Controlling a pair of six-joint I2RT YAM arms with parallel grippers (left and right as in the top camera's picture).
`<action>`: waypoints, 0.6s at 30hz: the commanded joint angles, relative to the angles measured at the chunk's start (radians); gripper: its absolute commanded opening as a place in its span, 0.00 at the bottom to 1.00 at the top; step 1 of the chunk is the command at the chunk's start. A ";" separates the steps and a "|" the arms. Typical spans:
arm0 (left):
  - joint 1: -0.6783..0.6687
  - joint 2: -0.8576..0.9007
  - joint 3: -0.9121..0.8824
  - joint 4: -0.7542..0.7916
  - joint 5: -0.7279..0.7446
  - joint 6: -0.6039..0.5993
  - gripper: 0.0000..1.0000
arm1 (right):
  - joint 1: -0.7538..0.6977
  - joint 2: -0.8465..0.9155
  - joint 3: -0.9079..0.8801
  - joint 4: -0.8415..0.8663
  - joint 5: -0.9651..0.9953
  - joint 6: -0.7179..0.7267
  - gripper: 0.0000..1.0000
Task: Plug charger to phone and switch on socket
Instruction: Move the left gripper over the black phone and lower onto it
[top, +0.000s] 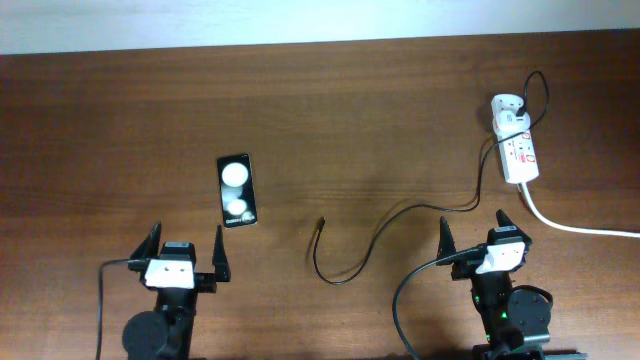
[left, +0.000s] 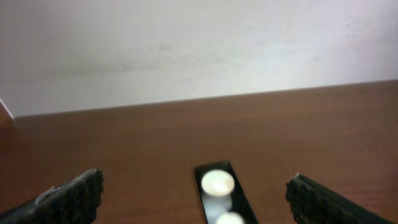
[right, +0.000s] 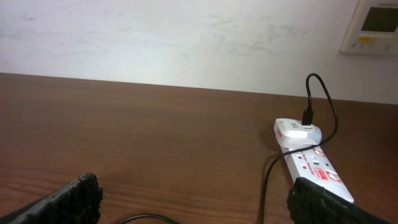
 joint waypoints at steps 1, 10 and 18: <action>0.006 0.086 0.127 -0.031 0.008 0.001 0.99 | 0.009 -0.007 -0.005 -0.004 -0.020 -0.003 0.99; 0.006 0.808 0.668 -0.266 0.016 0.002 0.99 | 0.009 -0.007 -0.005 -0.004 -0.020 -0.004 0.99; 0.004 1.440 1.169 -0.683 0.019 0.035 0.99 | 0.009 -0.007 -0.005 -0.003 -0.020 -0.003 0.99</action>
